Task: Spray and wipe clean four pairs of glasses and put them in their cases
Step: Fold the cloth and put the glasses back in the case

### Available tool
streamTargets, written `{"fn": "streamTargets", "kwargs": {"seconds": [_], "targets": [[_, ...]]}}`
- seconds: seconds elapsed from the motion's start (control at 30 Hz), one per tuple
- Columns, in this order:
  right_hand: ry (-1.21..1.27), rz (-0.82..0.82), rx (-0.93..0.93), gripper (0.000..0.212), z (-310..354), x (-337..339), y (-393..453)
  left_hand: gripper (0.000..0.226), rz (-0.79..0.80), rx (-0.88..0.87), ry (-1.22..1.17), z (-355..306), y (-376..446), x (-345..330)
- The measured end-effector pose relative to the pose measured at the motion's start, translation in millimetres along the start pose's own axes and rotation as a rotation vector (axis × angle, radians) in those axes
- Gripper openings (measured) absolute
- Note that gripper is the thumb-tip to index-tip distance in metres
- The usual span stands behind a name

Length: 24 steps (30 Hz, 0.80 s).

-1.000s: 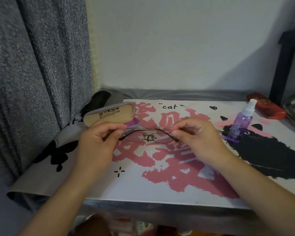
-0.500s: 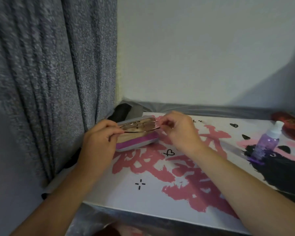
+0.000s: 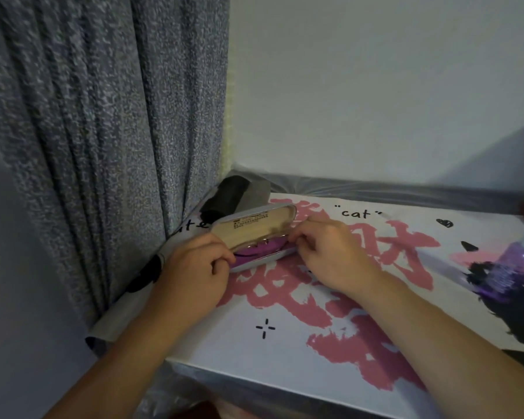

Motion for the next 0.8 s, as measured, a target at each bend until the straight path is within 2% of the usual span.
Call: {"fn": "streamTargets", "kwargs": {"seconds": [0.1, 0.23, 0.27, 0.33, 0.4, 0.47, 0.57, 0.63, 0.73, 0.8], "targets": [[0.046, -0.009, -0.058, 0.026, -1.6, -2.3, 2.2, 0.024, -0.056, -0.011, 0.035, -1.0, -0.4, 2.6], [0.036, 0.014, -0.086, 0.027, -1.6, -3.2, 2.3, 0.015, -0.153, 0.093, 0.005, -5.5, 3.5, 12.5], [0.015, 0.029, -0.078, 0.027, -0.4, -4.0, 2.2, 0.020, -0.140, 0.107, 0.004, -7.0, 8.3, 12.2], [-0.010, 0.055, -0.068, 0.028, 2.3, -5.6, 2.6, 0.057, -0.015, 0.105, 0.007, -8.5, 22.7, 4.4], [0.003, 0.041, -0.076, 0.027, 3.5, -5.8, 3.9, 0.095, 0.211, 0.123, 0.017, -8.9, 34.1, -7.9], [0.025, 0.011, -0.087, 0.028, 2.7, -4.9, 4.1, 0.113, 0.333, 0.082, 0.072, -11.1, 35.3, -17.5], [0.052, -0.006, -0.082, 0.037, 1.6, -4.2, 1.1, 0.111, 0.247, -0.046, 0.136, -14.2, 26.6, -19.9], [0.080, -0.075, -0.091, 0.039, -0.5, -0.1, 0.4, 0.105, 0.176, -0.134, 0.138, -14.9, 20.7, -22.0], [0.185, -0.239, -0.208, 0.031, -7.8, 10.8, 0.7, 0.103, 0.140, -0.162, 0.143, -14.6, 17.0, -25.5], [0.284, -0.298, -0.312, 0.035, -15.3, 14.9, 0.5, 0.101, 0.135, -0.166, 0.132, -13.7, 17.2, -26.0]]}}
Point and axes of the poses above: each hand's wrist, its own y-axis towards the middle knuckle, its own x-axis out of the back of the hand, z = x × y, the point moved 5 cm from there along y, towards the middle knuckle, and after that the axes turned 14 degrees about y, right-handed, at the moved point
